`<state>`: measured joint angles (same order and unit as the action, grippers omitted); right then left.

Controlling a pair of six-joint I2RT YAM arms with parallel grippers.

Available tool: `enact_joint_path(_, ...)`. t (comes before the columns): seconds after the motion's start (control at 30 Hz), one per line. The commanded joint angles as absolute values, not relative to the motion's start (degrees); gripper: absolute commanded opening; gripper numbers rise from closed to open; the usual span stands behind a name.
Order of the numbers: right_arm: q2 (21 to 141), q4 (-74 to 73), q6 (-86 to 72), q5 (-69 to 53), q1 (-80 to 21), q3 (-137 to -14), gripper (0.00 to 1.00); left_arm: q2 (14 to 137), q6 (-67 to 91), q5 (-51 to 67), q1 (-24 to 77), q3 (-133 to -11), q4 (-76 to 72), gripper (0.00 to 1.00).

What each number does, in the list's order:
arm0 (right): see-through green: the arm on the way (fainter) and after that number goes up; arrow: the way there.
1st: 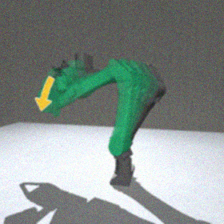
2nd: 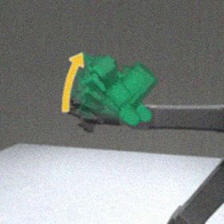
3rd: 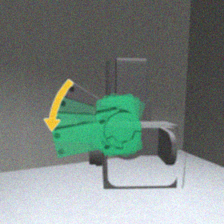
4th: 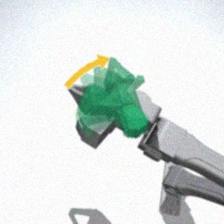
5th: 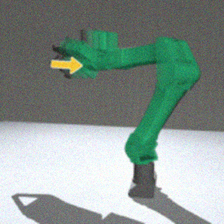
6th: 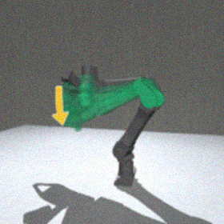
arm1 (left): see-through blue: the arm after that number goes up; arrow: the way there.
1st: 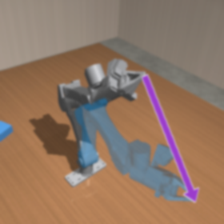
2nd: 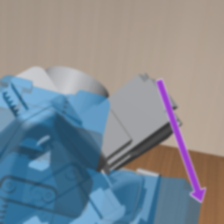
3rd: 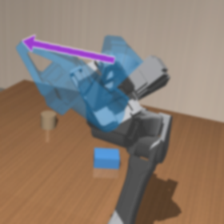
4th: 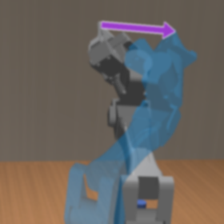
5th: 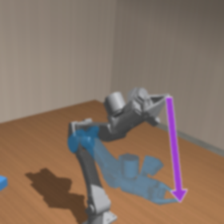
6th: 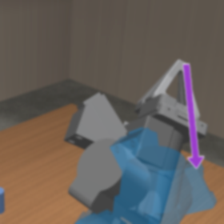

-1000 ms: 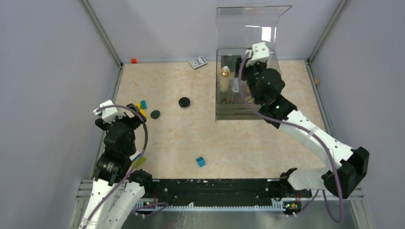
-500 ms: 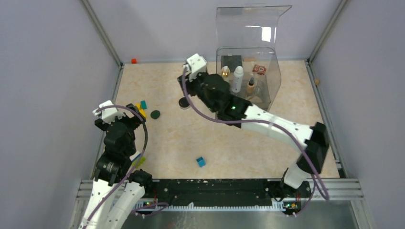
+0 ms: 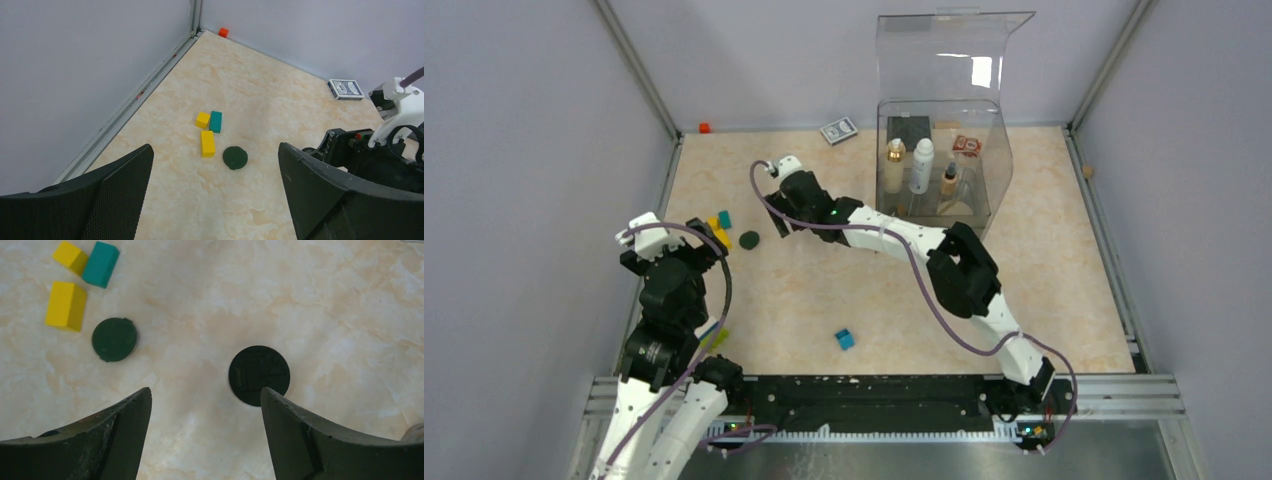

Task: Organize the makeup
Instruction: Place the makeup in the storage box, then pick up the makeup from the center of the board.

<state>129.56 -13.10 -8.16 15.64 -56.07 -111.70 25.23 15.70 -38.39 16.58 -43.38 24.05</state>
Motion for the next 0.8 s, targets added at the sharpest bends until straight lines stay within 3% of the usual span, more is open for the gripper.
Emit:
enact_joint_path(0.0, 133.77, -14.28, -14.48, 10.53, -51.80, -117.77, 0.79, 24.83, 15.42, -38.11, 16.33, -43.24, 22.41, 0.99)
enact_joint_path(0.6, 141.51, -15.51, -15.39, 8.07, -49.33, -120.67, 0.81, 24.92, 15.21, -37.85, 16.34, -43.15, 22.15, 0.99)
enact_joint_path(0.77, 142.36, -16.26, -14.07, 9.52, -49.31, -120.60, 0.76, 24.91, 15.19, -37.98, 16.27, -43.08, 22.15, 0.99)
